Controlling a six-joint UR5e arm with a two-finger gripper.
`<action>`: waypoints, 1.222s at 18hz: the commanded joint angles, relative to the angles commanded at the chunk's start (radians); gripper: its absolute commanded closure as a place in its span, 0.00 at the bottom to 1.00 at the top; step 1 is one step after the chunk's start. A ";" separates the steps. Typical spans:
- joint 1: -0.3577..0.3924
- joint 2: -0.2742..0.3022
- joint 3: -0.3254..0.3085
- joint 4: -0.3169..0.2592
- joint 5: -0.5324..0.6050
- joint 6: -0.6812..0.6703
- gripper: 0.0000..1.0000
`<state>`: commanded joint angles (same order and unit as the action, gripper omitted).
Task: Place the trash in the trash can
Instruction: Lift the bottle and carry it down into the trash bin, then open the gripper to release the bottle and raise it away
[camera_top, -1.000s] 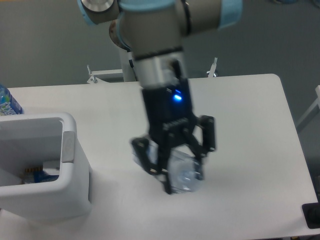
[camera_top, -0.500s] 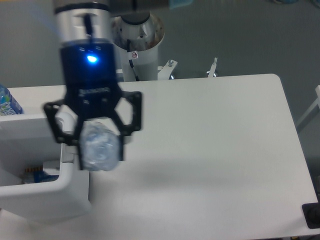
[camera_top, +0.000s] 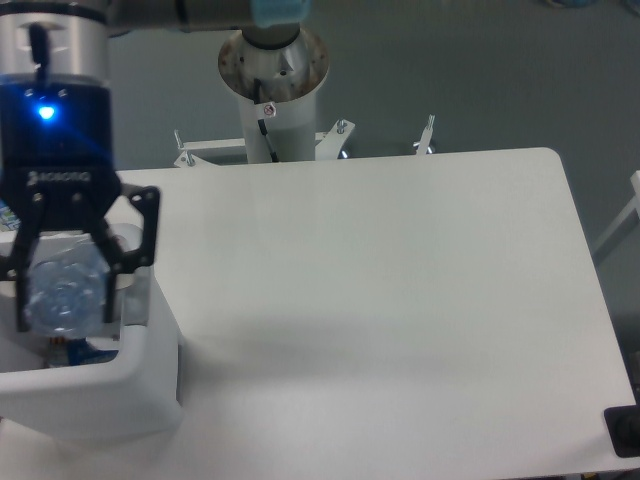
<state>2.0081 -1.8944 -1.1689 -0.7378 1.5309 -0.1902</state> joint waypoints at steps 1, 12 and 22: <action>-0.006 -0.009 0.000 0.000 0.000 -0.002 0.58; -0.040 -0.071 -0.029 0.000 0.000 0.023 0.09; -0.014 -0.046 -0.054 -0.006 0.049 0.052 0.00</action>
<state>1.9941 -1.9405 -1.2226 -0.7440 1.5797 -0.1381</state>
